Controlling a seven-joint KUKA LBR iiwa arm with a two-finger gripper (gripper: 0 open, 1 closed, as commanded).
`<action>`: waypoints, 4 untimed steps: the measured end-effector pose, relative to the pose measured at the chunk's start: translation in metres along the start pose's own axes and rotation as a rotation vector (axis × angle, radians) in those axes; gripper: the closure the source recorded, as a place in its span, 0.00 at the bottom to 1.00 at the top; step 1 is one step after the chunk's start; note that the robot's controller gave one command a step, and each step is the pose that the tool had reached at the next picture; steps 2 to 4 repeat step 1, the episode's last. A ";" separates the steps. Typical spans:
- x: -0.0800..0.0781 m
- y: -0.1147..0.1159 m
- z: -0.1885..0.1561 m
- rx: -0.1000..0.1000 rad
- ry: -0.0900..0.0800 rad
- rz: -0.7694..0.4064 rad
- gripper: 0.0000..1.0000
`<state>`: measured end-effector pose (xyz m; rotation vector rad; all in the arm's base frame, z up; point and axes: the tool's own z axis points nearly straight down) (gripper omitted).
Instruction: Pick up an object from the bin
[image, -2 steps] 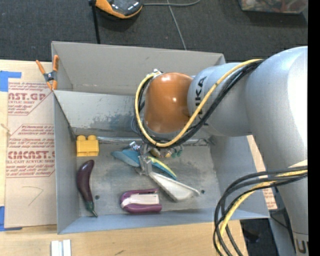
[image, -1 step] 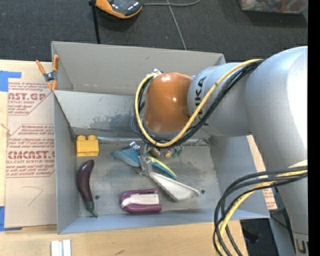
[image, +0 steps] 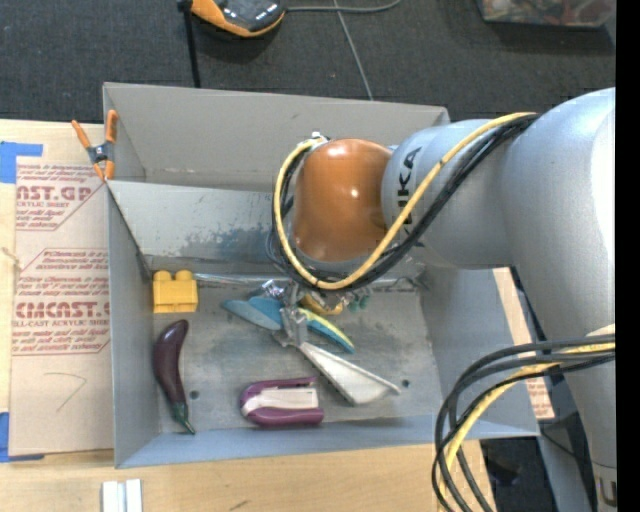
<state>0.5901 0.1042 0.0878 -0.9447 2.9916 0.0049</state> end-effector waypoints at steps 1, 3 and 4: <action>-0.012 0.016 -0.023 0.000 0.000 -0.003 1.00; -0.012 0.016 -0.023 0.000 0.000 -0.003 1.00; -0.012 0.016 -0.023 0.000 0.000 -0.003 1.00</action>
Offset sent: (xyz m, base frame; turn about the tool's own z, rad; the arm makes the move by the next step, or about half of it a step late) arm -0.0043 0.0294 0.0586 -0.0103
